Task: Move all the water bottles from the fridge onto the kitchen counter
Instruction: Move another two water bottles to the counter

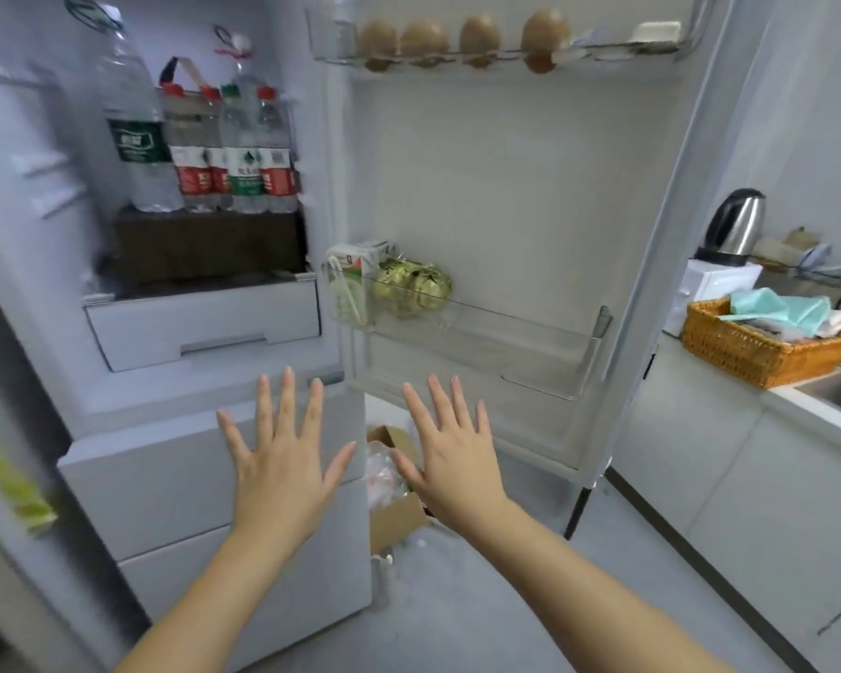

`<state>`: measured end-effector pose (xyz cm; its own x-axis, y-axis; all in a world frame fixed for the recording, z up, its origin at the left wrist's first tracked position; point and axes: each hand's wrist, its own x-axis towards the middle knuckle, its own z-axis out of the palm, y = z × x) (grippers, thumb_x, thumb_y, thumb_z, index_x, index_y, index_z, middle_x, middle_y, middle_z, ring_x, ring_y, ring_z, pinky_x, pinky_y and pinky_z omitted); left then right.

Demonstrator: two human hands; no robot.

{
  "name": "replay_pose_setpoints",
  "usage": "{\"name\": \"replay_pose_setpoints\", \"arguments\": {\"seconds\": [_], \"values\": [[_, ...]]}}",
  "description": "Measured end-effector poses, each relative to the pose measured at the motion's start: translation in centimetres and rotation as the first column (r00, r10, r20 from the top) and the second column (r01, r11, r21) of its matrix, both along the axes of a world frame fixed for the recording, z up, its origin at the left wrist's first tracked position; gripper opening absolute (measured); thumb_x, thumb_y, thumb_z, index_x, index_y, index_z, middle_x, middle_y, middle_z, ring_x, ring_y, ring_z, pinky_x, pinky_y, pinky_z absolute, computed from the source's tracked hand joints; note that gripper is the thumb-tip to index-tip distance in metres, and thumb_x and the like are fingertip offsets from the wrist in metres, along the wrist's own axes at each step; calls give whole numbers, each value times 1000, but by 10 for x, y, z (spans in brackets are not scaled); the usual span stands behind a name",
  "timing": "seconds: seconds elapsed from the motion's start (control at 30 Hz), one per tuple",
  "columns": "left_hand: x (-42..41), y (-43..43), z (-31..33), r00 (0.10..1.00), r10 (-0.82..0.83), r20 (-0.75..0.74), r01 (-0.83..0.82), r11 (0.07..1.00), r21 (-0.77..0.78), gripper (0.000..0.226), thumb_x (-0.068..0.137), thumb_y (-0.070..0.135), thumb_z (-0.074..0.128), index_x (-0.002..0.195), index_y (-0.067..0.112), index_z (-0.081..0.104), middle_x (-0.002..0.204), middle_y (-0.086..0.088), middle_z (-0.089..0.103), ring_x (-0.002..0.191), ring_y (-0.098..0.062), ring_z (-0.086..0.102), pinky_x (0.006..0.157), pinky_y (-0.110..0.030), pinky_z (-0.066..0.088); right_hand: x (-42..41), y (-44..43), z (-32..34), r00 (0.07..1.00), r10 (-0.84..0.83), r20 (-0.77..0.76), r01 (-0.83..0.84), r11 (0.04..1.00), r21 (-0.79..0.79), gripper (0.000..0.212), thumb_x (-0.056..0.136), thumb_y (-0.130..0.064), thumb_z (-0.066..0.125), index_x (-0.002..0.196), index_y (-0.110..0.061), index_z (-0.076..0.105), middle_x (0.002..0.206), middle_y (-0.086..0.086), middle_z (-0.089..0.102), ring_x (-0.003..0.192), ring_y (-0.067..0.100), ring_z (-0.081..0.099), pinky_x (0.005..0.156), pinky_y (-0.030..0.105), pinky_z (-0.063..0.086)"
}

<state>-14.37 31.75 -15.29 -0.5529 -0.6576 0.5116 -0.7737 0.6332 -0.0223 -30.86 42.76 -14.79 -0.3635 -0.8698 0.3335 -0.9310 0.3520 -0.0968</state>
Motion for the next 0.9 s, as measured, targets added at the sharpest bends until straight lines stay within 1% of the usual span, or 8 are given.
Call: {"name": "replay_pose_setpoints", "arguments": {"seconds": [0.07, 0.2, 0.3, 0.4, 0.5, 0.63, 0.77, 0.9], "values": [[8, -25, 1, 999, 46, 2, -46, 999, -10, 82, 91, 67, 18, 151, 12, 28, 160, -16, 15, 149, -35, 5, 109, -69, 2, 3, -27, 3, 999, 50, 6, -50, 999, -16, 75, 91, -62, 21, 156, -29, 5, 165, 8, 6, 151, 35, 0, 118, 56, 10], [17, -79, 8, 991, 130, -21, -130, 991, -37, 83, 91, 67, 17, 152, 12, 26, 161, -15, 14, 149, -34, 2, 110, -67, -3, 8, -90, 6, 986, 166, 27, -166, 986, 3, 74, 99, -56, 31, 156, -28, -6, 164, 8, -12, 150, 32, -15, 120, 51, -2], [20, -122, 17, 981, 188, -47, -191, 980, -53, 79, 95, 66, 22, 153, 13, 25, 161, -15, 13, 149, -34, 1, 110, -67, -2, 9, -139, 15, 970, 239, 42, -238, 971, -35, 73, 100, -50, 37, 156, -27, -3, 164, 8, -12, 150, 31, -15, 121, 49, -1], [22, -165, 28, 970, 232, -75, -236, 970, -58, 76, 95, 62, 29, 152, 11, 29, 160, -16, 16, 149, -35, 3, 109, -68, -1, 10, -186, 22, 950, 308, 56, -303, 950, -74, 72, 100, -45, 41, 157, -26, 0, 165, 9, -7, 151, 31, -12, 121, 47, 3], [22, -200, 38, 955, 290, -67, -293, 955, -53, 79, 91, 63, 30, 153, 13, 27, 161, -14, 12, 149, -34, 0, 110, -68, 0, 14, -225, 26, 935, 349, 68, -345, 937, -56, 71, 101, -44, 40, 157, -26, -1, 165, 8, -7, 151, 29, -13, 121, 44, 1], [18, -239, 51, 949, 306, -75, -311, 949, -53, 82, 89, 65, 24, 154, 16, 21, 162, -13, 8, 149, -33, -4, 111, -65, -3, 15, -272, 34, 941, 331, 74, -327, 943, -55, 69, 102, -45, 37, 157, -23, 2, 165, 8, -8, 151, 29, -13, 122, 43, 3], [12, -284, 62, 958, 276, -79, -282, 956, -80, 81, 88, 63, 24, 153, 15, 25, 161, -15, 14, 149, -34, 0, 111, -66, -2, 13, -312, 39, 955, 277, 102, -272, 960, -59, 69, 102, -45, 37, 157, -24, 1, 164, 6, -14, 150, 28, -16, 123, 43, 3], [6, -339, 73, 966, 246, -82, -254, 962, -102, 80, 89, 63, 28, 151, 13, 30, 159, -17, 20, 148, -36, 7, 110, -67, 0, 10, -357, 45, 971, 189, 145, -178, 980, -84, 70, 102, -45, 37, 157, -24, -2, 164, 8, -14, 151, 29, -14, 123, 43, 2]]}}
